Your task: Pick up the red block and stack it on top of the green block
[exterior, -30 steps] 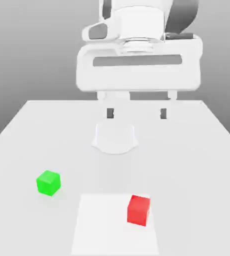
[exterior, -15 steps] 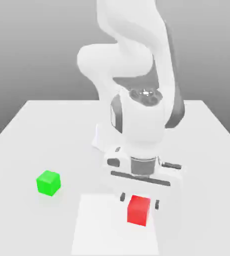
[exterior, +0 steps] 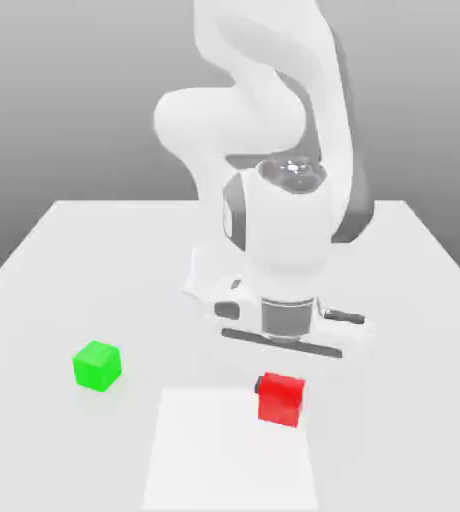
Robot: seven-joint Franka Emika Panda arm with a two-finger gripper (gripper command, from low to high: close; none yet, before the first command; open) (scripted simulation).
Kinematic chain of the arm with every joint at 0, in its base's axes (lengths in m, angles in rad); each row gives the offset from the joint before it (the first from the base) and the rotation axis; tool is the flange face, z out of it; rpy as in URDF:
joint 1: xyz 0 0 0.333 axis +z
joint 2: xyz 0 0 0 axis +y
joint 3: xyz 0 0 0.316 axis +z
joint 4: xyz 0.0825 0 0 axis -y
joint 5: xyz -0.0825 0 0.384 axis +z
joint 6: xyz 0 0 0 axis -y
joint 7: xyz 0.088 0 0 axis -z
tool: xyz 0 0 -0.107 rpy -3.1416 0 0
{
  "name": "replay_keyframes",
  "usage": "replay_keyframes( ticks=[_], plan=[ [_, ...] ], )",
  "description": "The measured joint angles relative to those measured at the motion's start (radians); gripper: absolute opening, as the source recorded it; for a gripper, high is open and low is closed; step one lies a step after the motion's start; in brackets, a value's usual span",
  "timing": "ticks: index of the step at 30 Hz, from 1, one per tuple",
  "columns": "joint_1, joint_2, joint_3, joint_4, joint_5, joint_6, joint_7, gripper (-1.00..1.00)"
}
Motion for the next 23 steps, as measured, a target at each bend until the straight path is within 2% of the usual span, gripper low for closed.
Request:
replay_keyframes(
  ticks=[12,16,20,21,23],
  plan=[
    [-0.39,-0.257,-0.292,-0.164,-0.088,-0.09,-0.047,-1.0],
    [-0.393,-0.162,-0.325,-0.17,-0.05,0.01,-0.08,-1.0],
    [-0.371,-0.022,-0.325,-0.166,0.037,0.144,-0.14,-1.0],
    [-0.372,-0.001,-0.317,-0.166,0.054,0.164,-0.151,1.0],
    [-0.363,-0.001,-0.317,-0.166,0.054,0.164,-0.151,1.0]
  ],
)
